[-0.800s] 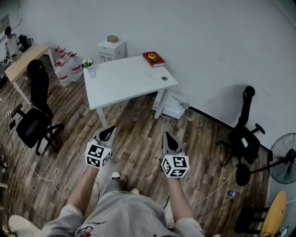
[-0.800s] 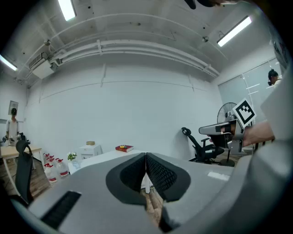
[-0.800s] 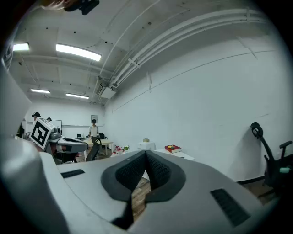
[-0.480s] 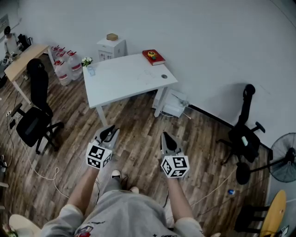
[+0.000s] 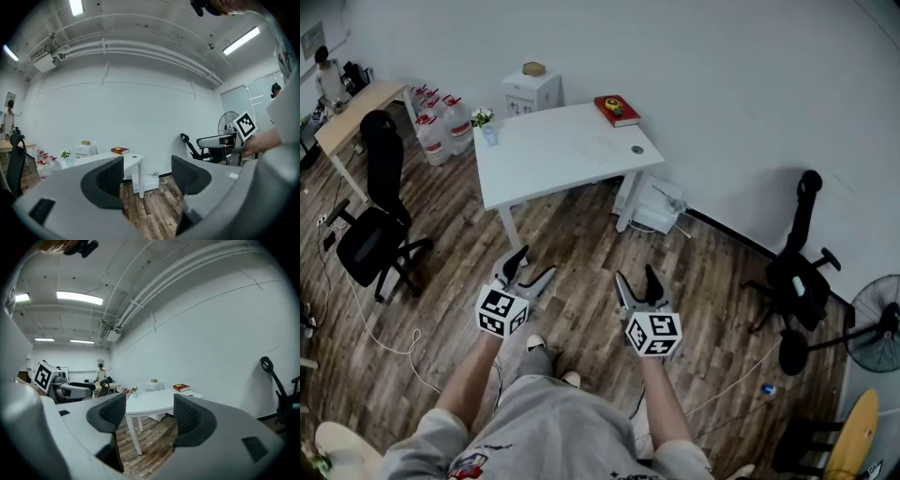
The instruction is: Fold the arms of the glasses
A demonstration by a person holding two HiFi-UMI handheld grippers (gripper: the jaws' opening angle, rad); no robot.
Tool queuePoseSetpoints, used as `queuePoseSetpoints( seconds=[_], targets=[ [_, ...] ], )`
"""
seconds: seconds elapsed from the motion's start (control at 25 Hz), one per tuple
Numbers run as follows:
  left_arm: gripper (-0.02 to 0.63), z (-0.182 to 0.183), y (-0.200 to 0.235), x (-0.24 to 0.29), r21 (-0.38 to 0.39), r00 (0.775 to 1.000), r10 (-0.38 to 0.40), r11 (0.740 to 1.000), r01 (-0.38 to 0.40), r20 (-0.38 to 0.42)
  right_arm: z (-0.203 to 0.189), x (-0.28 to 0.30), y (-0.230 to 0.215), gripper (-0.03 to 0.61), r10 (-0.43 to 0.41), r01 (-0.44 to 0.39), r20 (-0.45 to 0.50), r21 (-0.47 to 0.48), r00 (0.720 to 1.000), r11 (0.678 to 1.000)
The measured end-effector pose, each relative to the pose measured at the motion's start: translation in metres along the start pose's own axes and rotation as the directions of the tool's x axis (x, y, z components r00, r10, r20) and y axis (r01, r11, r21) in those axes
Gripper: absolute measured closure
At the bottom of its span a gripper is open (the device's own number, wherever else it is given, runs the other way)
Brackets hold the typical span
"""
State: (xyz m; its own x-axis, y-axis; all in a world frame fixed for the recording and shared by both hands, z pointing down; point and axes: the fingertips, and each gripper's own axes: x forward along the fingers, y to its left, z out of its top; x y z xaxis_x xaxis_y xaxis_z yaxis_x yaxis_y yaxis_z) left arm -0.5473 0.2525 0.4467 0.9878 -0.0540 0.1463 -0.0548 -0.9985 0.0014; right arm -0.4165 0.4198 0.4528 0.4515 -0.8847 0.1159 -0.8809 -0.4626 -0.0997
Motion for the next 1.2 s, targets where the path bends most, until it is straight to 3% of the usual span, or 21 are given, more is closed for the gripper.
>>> queuePoseSetpoints(
  seconds=[0.48, 0.76, 1.2],
  targets=[
    [0.314, -0.008, 0.007, 0.043, -0.015, 1.0, -0.015, 1.0, 0.015, -0.017, -0.002, 0.022, -0.037, 0.296, -0.004, 0.005, -0.024, 0.029, 1.0, 1.0],
    [0.316, -0.018, 0.032, 0.114, -0.042, 0.999, -0.022, 0.999, 0.021, -0.036, 0.0, 0.077, -0.079, 0.307, -0.005, 0.007, -0.038, 0.036, 0.999, 0.999],
    [0.318, 0.007, 0.1, 0.269, -0.049, 0.999, -0.012, 0.999, 0.01, -0.038, 0.022, 0.217, -0.17, 0.327, 0.029, -0.026, -0.077, 0.048, 0.997, 0.999]
  ],
)
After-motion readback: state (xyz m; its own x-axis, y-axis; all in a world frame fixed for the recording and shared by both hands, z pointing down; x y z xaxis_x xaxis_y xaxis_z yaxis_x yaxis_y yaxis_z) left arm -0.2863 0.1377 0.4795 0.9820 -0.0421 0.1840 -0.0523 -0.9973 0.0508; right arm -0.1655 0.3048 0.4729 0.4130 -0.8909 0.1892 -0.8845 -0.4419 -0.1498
